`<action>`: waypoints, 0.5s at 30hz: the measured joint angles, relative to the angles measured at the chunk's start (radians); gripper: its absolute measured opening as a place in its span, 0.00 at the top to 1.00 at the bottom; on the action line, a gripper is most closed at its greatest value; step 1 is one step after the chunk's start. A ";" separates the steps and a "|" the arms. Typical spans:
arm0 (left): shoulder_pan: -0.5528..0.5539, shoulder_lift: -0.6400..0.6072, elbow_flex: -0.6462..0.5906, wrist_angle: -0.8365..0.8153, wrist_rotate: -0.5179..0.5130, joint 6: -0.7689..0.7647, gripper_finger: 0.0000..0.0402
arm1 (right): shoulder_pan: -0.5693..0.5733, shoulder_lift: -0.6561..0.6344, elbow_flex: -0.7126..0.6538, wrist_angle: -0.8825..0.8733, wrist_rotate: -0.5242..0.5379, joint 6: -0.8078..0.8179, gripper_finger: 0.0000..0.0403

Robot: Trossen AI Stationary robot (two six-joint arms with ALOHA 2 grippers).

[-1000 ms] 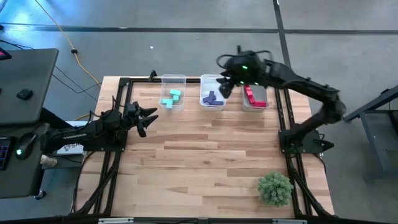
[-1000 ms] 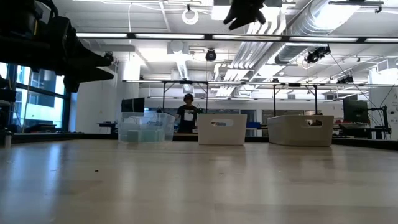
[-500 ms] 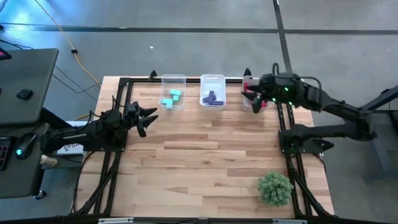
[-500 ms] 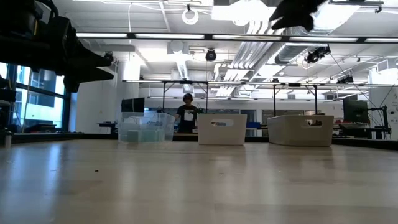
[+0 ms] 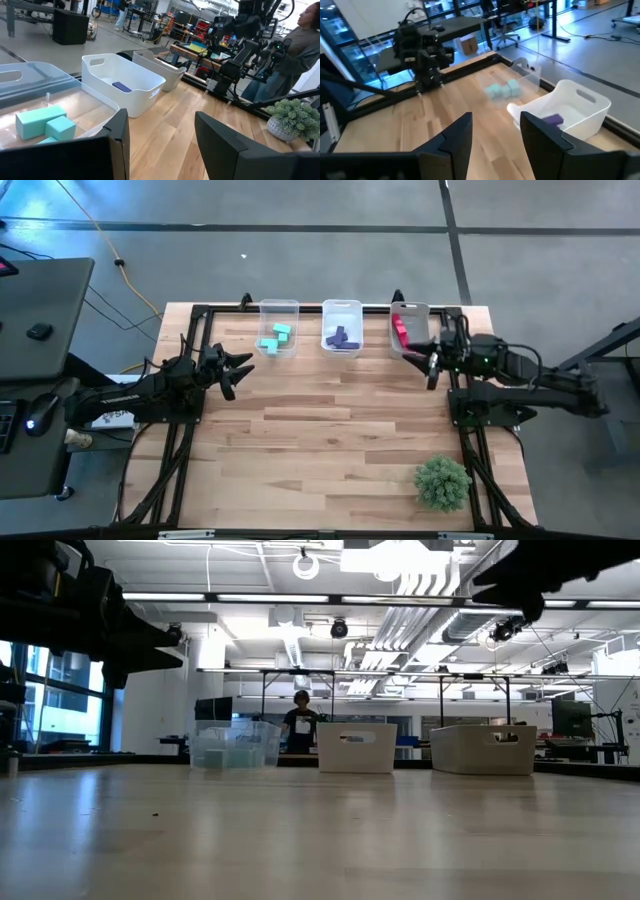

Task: Sort & place blocks by color
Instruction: Return to Home Position

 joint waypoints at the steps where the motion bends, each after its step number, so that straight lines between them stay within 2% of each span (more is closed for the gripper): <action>1: 0.000 0.000 0.000 0.000 0.000 0.000 0.65 | 0.008 -0.023 -0.020 0.000 0.000 0.000 0.61; 7: 0.000 0.000 0.000 0.000 0.000 0.000 0.65 | 0.060 -0.142 -0.143 0.019 0.000 -0.004 0.61; 15: 0.000 0.000 0.000 0.000 0.000 0.000 0.65 | 0.132 -0.268 -0.321 0.187 -0.042 0.008 0.61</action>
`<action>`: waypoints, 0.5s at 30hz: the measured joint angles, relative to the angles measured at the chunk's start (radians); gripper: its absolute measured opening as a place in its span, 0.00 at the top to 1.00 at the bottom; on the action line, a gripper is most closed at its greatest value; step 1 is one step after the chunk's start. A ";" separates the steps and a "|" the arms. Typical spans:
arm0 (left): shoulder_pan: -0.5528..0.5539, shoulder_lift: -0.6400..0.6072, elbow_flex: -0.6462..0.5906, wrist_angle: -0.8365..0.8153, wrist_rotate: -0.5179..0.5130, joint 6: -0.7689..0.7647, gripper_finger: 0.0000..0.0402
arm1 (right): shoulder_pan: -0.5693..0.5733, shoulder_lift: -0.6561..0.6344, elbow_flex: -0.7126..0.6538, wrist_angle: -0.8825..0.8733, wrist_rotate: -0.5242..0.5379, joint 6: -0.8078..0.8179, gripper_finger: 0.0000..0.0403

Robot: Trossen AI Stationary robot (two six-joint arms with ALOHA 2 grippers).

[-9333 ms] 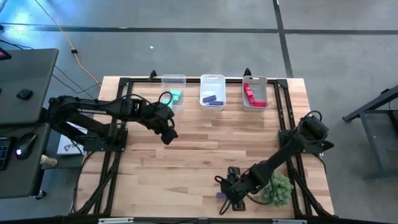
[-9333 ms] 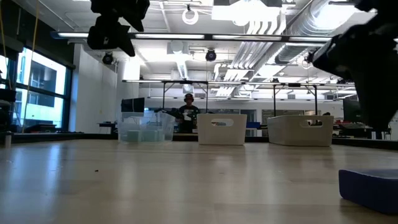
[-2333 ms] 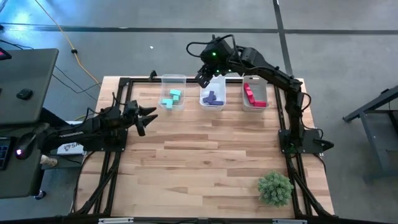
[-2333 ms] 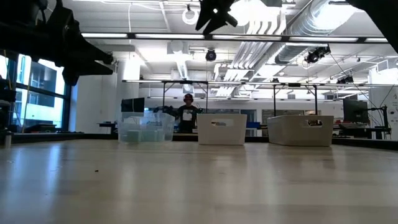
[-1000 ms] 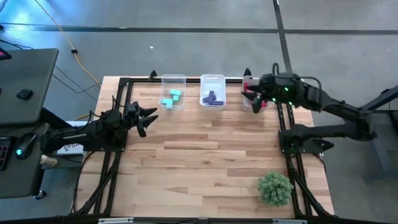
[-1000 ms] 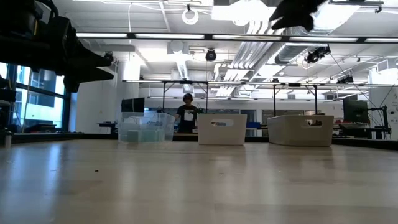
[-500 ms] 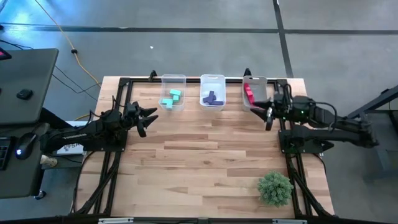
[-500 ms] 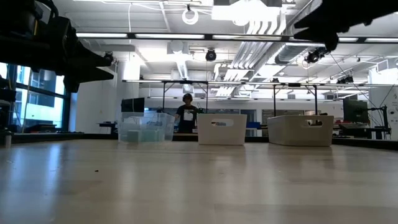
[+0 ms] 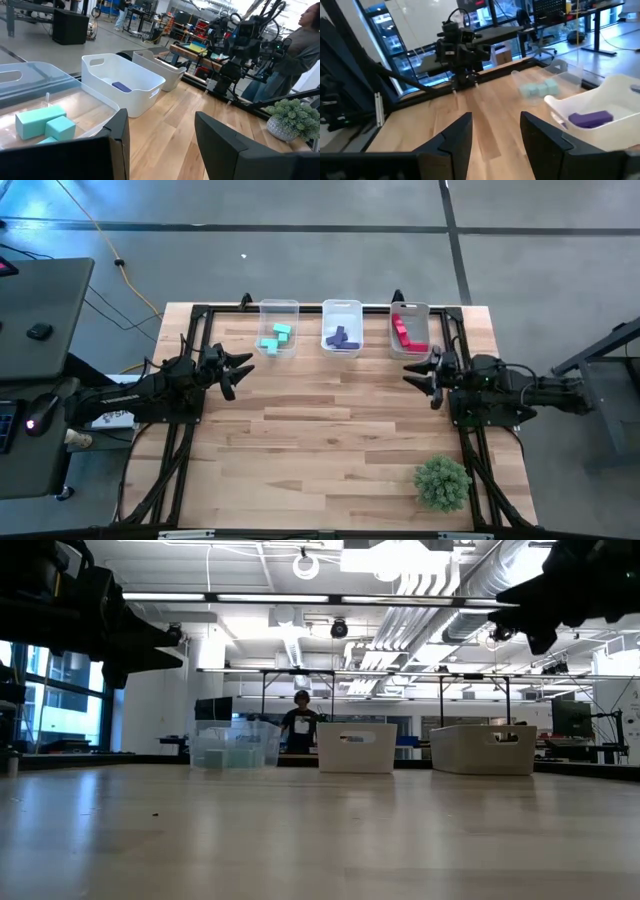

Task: Sort & place blocks by color
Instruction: Return to Home Position

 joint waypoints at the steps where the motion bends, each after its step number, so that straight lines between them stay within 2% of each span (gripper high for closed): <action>1: 0.000 0.000 0.000 0.000 0.000 0.000 0.65 | 0.006 -0.013 -0.020 0.013 0.000 0.007 0.61; 15: 0.000 0.000 0.000 0.000 0.000 0.000 0.65 | 0.066 -0.128 -0.217 0.110 0.015 0.082 0.61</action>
